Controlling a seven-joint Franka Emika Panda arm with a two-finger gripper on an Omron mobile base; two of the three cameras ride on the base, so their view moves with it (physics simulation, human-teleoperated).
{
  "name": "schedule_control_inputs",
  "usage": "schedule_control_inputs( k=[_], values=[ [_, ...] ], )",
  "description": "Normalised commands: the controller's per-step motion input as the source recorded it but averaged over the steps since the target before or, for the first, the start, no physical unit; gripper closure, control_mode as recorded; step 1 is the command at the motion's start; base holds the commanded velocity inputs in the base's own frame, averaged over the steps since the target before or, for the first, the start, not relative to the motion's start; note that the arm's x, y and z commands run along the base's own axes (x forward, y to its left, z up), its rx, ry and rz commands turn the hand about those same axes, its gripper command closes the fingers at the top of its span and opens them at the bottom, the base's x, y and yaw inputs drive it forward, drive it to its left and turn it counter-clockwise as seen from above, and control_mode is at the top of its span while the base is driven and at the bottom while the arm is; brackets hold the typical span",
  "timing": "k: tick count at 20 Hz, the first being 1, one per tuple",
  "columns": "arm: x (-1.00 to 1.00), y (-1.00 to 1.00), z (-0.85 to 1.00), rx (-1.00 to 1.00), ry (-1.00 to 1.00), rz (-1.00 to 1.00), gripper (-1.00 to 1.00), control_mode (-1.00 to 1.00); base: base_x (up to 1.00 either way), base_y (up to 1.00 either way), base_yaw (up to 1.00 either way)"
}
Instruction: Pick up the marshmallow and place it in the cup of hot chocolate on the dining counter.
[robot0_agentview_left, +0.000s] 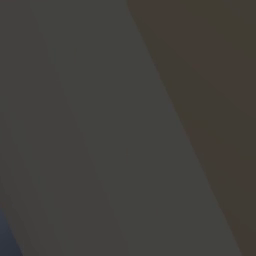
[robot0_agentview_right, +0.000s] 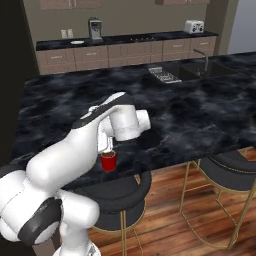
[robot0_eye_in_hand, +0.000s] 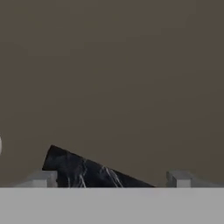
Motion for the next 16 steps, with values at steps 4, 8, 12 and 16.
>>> schedule_control_inputs(
  k=[4,8,12,16],
  values=[
    [-1.0,0.45,1.0,-0.09,-0.49,0.0,-1.0,-1.0,0.0,0.0,0.0],
    [-1.0,0.21,0.83,-0.05,-0.47,0.0,-1.0,-1.0,0.0,0.0,0.0],
    [-1.0,-0.08,0.61,0.0,-0.45,0.05,-1.0,-1.0,0.0,0.0,0.0],
    [-0.97,-0.33,0.54,0.0,-0.42,0.13,-1.0,-1.0,0.0,0.0,0.0]
  ],
)
